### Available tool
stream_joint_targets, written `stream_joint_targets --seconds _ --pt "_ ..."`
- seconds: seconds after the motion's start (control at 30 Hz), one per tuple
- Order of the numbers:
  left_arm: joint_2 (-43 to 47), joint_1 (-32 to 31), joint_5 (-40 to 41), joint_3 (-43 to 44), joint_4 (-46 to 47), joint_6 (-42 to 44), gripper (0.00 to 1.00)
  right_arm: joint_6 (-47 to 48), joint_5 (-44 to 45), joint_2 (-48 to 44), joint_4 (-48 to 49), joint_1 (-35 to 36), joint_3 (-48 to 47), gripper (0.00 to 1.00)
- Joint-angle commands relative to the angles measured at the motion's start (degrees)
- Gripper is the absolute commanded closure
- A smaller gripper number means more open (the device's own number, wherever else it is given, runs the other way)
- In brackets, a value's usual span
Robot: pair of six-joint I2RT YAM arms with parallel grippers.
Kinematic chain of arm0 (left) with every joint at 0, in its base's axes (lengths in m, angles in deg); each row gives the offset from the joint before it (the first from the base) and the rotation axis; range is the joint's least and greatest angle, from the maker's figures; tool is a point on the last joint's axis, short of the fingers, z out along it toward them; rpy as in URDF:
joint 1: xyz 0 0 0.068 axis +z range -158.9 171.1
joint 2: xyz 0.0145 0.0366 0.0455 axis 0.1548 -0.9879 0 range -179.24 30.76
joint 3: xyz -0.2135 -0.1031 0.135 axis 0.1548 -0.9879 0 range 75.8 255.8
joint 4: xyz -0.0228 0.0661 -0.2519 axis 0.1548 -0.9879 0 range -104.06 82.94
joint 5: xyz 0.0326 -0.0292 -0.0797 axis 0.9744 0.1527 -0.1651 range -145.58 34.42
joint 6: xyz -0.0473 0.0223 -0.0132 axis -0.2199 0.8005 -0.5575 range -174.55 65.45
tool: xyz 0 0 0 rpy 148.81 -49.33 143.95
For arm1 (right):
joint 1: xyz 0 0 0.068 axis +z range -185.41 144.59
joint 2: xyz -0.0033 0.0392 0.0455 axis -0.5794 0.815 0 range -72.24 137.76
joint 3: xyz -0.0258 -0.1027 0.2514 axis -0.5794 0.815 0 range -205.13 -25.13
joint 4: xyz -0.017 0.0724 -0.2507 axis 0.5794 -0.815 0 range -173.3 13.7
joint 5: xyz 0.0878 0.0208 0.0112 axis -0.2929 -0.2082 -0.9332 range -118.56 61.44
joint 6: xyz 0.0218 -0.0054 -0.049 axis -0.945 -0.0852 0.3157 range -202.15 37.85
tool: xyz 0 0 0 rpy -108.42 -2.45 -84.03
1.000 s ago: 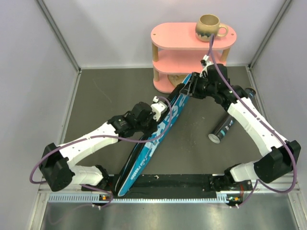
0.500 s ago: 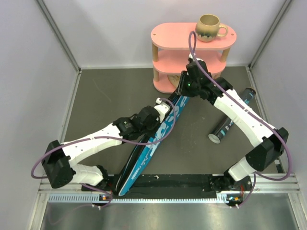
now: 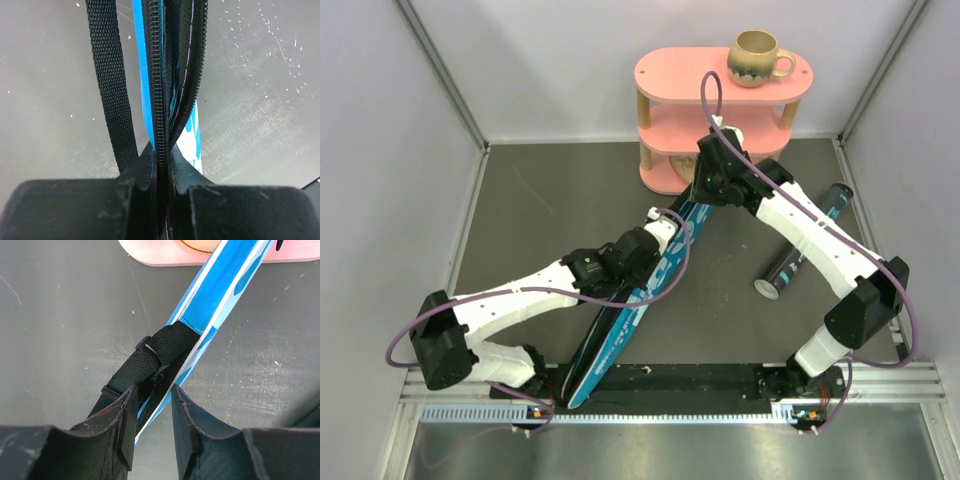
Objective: Pack up the badminton gear
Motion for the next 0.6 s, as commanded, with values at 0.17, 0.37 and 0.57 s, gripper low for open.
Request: stream_joint_targets --seconds 0.17,0.37,0.57 --pt "-0.61 -1.87 9.85 4.32 3.98 -2.81 1.0 0.07 5.52 1.61 -2.83 2.0 -6.11 0.67" --pt "-0.96 -2.13 9.77 4.14 3.8 -4.05 1.0 -0.72 2.56 1.26 -3.18 2.09 -6.37 0.59" --pt "1.32 -1.96 1.16 3.27 5.82 -3.0 1.0 0.94 -13.87 -12.42 14.09 -3.96 10.73 0.28"
